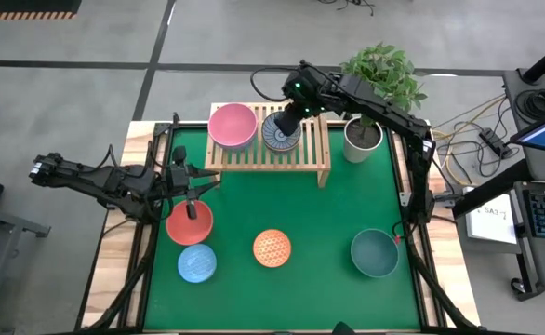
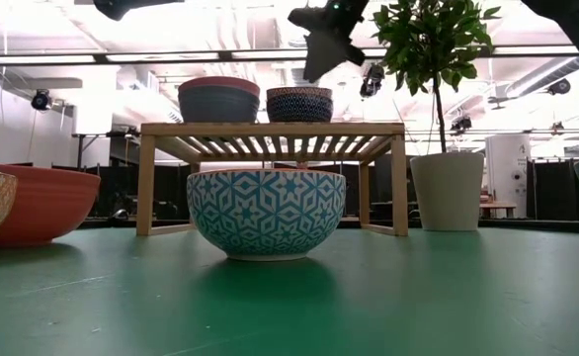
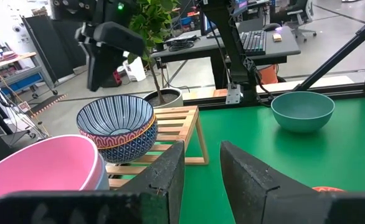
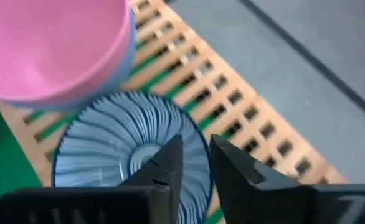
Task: Place and stack bowls onto a shelf
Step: Stack the dark blue patterned bowl on top of the yellow patterned bowl on the shelf
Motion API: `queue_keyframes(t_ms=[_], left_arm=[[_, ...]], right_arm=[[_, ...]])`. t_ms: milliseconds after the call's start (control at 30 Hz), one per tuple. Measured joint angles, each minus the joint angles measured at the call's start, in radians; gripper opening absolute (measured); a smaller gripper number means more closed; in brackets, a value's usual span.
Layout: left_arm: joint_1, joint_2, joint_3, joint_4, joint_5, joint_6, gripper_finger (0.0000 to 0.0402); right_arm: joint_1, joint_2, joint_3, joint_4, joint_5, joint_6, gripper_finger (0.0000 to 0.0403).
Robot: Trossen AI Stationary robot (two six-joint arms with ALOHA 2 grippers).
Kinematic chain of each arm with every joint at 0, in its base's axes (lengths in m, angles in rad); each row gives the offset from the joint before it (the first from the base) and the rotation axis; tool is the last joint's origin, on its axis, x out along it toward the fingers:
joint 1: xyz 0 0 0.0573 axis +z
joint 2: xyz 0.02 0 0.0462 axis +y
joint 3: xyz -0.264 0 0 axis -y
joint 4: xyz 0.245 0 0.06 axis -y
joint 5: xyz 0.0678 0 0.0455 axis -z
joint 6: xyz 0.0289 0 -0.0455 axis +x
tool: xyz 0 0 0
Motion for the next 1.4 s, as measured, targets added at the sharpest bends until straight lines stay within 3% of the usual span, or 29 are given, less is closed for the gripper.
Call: queue_keyframes(t_ms=[267, 600, 1400], left_arm=[[0.0, 0.0, 0.0, 0.0, 0.0, 0.0, 0.0086], [0.0, 0.0, 0.0, 0.0, 0.0, 0.004, 0.0086], [0.0, 0.001, -0.001, 0.0, 0.0, 0.006, 0.0086]], right_arm=[[0.016, 0.0, -0.057, 0.169, -0.003, -0.065, 0.0011], [0.02, 0.0, -0.163, 0.203, 0.022, -0.063, 0.0009], [0.019, 0.0, -0.187, 0.311, 0.054, -0.116, 0.0009]])
